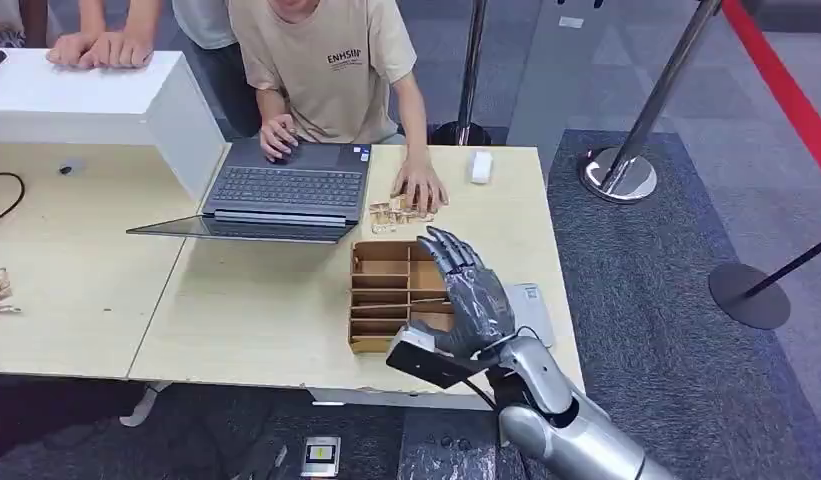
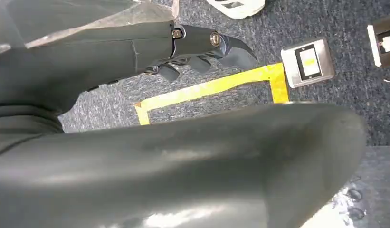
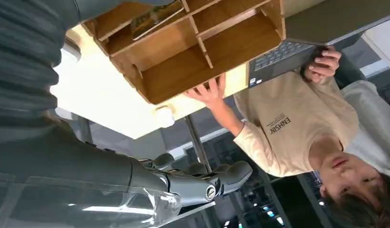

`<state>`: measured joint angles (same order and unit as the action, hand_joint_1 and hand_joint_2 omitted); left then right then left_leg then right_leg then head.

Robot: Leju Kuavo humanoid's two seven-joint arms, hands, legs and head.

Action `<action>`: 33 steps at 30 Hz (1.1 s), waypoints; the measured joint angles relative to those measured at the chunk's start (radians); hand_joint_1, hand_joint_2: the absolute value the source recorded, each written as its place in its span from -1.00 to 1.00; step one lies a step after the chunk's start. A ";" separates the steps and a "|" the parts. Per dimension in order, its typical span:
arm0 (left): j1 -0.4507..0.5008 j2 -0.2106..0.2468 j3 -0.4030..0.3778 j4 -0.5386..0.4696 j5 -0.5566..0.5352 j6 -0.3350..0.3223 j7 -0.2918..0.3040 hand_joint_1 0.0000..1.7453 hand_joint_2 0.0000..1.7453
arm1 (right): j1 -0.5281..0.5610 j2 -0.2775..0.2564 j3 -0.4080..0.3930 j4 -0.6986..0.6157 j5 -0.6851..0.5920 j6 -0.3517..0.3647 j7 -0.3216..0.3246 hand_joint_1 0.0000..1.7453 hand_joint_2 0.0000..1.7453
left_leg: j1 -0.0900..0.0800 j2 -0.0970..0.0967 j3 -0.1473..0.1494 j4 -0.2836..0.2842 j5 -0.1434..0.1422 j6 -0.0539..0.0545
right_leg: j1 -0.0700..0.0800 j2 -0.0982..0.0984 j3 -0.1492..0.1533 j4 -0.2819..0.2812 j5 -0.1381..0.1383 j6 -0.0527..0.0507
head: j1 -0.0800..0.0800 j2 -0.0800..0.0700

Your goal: Pass the card to the sensor for recognition and then transmit it.

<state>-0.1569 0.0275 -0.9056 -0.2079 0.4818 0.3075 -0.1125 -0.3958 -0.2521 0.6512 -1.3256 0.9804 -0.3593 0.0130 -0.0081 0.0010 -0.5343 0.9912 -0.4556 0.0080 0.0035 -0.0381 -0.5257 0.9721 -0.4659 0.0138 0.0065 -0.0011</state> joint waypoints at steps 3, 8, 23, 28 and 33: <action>-0.001 0.000 0.000 0.000 -0.006 -0.003 0.005 -1.00 -1.00 | -0.023 0.004 0.010 0.022 0.003 0.002 -0.005 -1.00 1.00 | 0.000 0.000 0.000 0.000 0.000 0.000 | 0.000 0.000 0.000 0.000 0.000 0.000 | 0.000 0.000; -0.007 0.000 0.000 0.000 -0.016 -0.009 0.010 -1.00 -1.00 | -0.070 0.003 0.030 0.085 0.036 0.022 -0.021 -1.00 1.00 | 0.000 0.000 0.000 0.000 0.000 0.000 | 0.000 0.000 0.000 0.000 0.000 0.000 | 0.000 0.000; -0.008 0.000 0.000 0.000 -0.021 -0.015 0.011 -1.00 -1.00 | -0.100 -0.002 0.072 0.215 0.001 0.017 -0.029 -1.00 1.00 | 0.000 0.000 0.000 0.000 0.000 0.000 | 0.000 0.000 0.000 0.000 0.000 0.000 | 0.000 0.000; -0.008 0.000 0.000 0.000 -0.021 -0.015 0.011 -1.00 -1.00 | -0.098 -0.002 0.077 0.235 -0.014 0.011 -0.031 -1.00 1.00 | 0.000 0.000 0.000 0.000 0.000 0.000 | 0.000 0.000 0.000 0.000 0.000 0.000 | 0.000 0.000; -0.008 0.000 0.000 0.000 -0.021 -0.015 0.011 -1.00 -1.00 | -0.097 -0.002 0.078 0.250 -0.016 0.008 -0.032 -0.90 1.00 | 0.000 0.000 0.000 0.000 0.000 0.000 | 0.000 0.000 0.000 0.000 0.000 0.000 | 0.000 0.000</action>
<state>-0.1645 0.0275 -0.9060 -0.2079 0.4608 0.2922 -0.1011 -0.4925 -0.2541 0.7294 -1.0754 0.9644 -0.3513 -0.0187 -0.0082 0.0010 -0.5342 0.9913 -0.4556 0.0081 0.0034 -0.0381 -0.5259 0.9721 -0.4659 0.0138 0.0065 -0.0011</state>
